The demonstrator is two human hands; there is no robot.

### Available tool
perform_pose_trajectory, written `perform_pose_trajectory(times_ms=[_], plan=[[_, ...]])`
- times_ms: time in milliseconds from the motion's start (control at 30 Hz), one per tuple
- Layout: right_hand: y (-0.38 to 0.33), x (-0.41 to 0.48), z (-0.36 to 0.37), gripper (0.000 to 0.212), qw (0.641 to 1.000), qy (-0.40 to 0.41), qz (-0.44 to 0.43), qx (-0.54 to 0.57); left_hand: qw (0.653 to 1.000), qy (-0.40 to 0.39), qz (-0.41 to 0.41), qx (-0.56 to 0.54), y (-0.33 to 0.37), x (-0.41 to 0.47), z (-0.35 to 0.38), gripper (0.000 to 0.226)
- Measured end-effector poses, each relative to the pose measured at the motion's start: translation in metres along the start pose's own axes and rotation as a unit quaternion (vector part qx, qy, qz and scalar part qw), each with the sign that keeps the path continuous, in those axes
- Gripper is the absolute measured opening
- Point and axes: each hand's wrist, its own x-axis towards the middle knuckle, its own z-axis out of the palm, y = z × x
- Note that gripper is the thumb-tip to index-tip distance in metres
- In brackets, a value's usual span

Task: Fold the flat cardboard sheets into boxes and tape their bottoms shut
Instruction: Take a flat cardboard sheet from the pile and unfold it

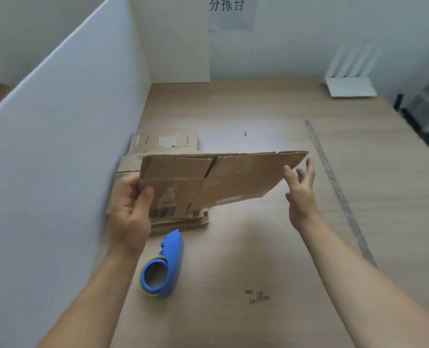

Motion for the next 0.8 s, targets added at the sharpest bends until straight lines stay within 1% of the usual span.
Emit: perform_pose_trajectory(times_ms=[67,167,233,267,333,367,400,467,500,533,600,633,667,733,767,800], plan=[[0.003,-0.011,-0.008,0.077,0.999,0.025,-0.006,0.02,0.999,-0.012,-0.036,-0.038,-0.008,0.001,-0.004,0.026],[0.01,-0.03,-0.015,0.055,0.993,0.106,-0.01,0.05,0.995,-0.042,-0.081,-0.051,-0.022,-0.004,-0.007,0.034],[0.016,-0.046,-0.022,0.049,0.988,0.14,-0.005,0.06,0.991,-0.075,-0.1,-0.046,-0.028,-0.011,-0.008,0.038],[0.021,-0.054,-0.027,0.048,0.987,0.146,0.001,0.06,0.989,-0.099,-0.106,-0.03,-0.031,-0.016,-0.007,0.034],[0.031,-0.069,-0.037,0.044,0.99,0.137,0.007,0.04,0.98,-0.16,-0.116,0.019,-0.039,-0.028,-0.004,0.016],[0.035,-0.076,-0.04,0.041,0.992,0.121,0.006,0.026,0.972,-0.194,-0.121,0.044,-0.043,-0.036,-0.003,0.02],[0.037,-0.082,-0.042,0.039,0.995,0.101,0.003,0.015,0.965,-0.224,-0.12,0.067,-0.049,-0.043,-0.001,0.032],[0.04,-0.093,-0.04,0.036,0.997,0.07,-0.003,0.015,0.956,-0.25,-0.11,0.106,-0.057,-0.061,0.006,0.052],[0.043,-0.097,-0.04,0.034,0.998,0.064,-0.004,0.015,0.958,-0.238,-0.105,0.121,-0.058,-0.068,0.012,0.054],[0.046,-0.102,-0.04,0.03,0.998,0.059,-0.007,0.014,0.963,-0.214,-0.1,0.129,-0.057,-0.076,0.018,0.051],[0.054,-0.11,-0.045,0.026,0.998,0.054,-0.008,-0.008,0.971,-0.147,-0.107,0.152,-0.054,-0.091,0.029,0.037],[0.059,-0.115,-0.049,0.03,0.998,0.05,-0.009,-0.029,0.971,-0.114,-0.132,0.164,-0.054,-0.097,0.032,0.027],[0.063,-0.12,-0.055,0.031,0.998,0.04,-0.009,-0.046,0.969,-0.087,-0.173,0.151,-0.055,-0.102,0.032,0.02],[0.068,-0.13,-0.067,0.021,0.999,0.012,-0.003,-0.048,0.961,-0.041,-0.262,0.076,-0.057,-0.109,0.024,0.019],[0.07,-0.135,-0.072,0.019,0.999,-0.006,0.0,-0.049,0.956,-0.02,-0.291,0.027,-0.055,-0.112,0.018,0.021],[0.071,-0.139,-0.077,0.021,0.998,-0.024,0.001,-0.053,0.955,-0.012,-0.297,-0.015,-0.051,-0.115,0.011,0.02]])
